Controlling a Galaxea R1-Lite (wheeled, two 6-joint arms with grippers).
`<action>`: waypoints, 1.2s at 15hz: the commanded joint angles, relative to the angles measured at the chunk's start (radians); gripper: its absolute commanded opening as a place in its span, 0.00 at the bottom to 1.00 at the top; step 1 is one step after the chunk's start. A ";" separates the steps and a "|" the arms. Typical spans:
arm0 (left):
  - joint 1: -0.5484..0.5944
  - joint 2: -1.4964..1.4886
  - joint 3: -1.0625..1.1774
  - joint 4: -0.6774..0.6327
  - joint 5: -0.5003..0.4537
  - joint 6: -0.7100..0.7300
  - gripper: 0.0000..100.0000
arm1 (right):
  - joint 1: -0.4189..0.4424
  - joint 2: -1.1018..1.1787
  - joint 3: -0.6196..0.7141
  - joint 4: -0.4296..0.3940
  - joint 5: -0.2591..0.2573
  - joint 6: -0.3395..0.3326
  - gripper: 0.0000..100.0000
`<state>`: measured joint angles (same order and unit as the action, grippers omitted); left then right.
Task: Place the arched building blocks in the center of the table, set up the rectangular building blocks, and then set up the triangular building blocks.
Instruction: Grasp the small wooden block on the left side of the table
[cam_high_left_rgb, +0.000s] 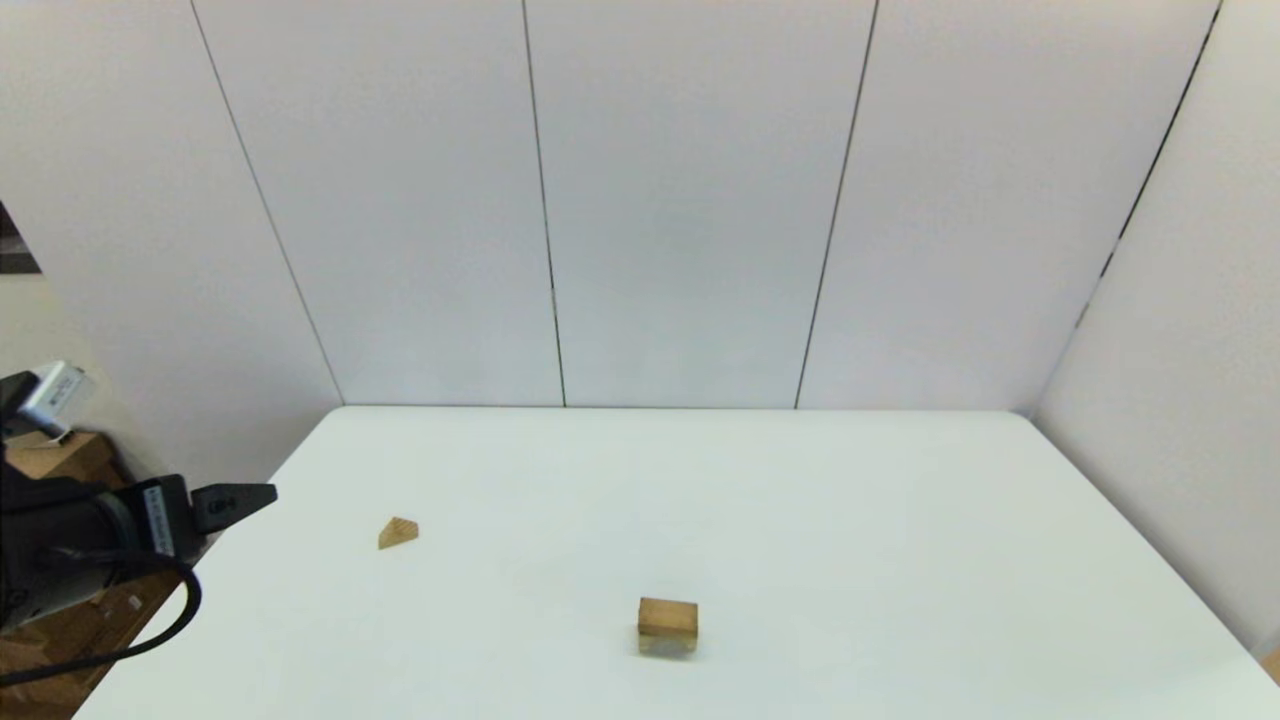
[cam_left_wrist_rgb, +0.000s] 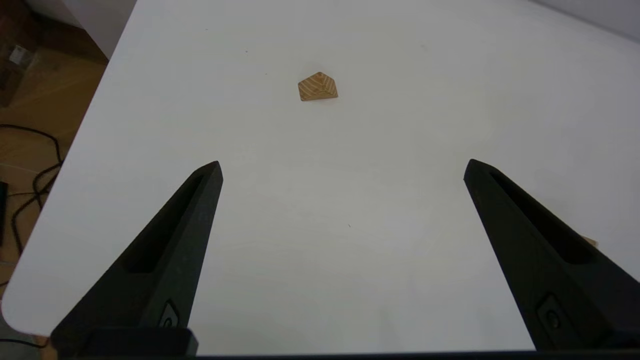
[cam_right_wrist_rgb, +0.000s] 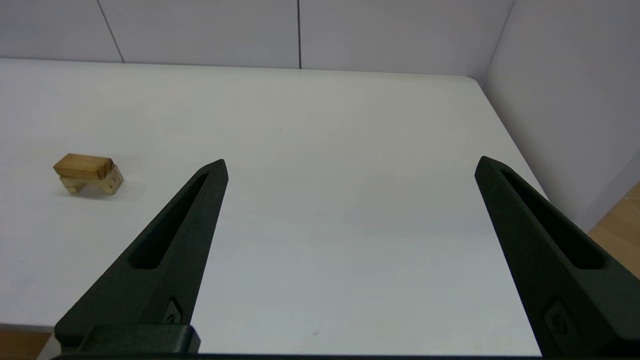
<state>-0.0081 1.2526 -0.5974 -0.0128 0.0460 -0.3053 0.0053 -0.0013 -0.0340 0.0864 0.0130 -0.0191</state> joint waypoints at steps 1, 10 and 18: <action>0.073 0.323 -0.036 -0.223 -0.035 0.196 1.00 | 0.001 0.000 0.000 0.001 0.001 -0.001 1.00; 0.227 0.535 -0.177 -0.148 -0.382 0.764 1.00 | 0.001 0.000 0.000 0.001 0.001 -0.001 1.00; 0.208 0.689 -0.347 0.033 -0.549 1.014 1.00 | 0.001 0.000 -0.001 0.001 0.001 -0.001 1.00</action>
<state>0.2030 1.8738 -0.9179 0.0191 -0.4994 0.6379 0.0057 -0.0013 -0.0340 0.0866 0.0130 -0.0191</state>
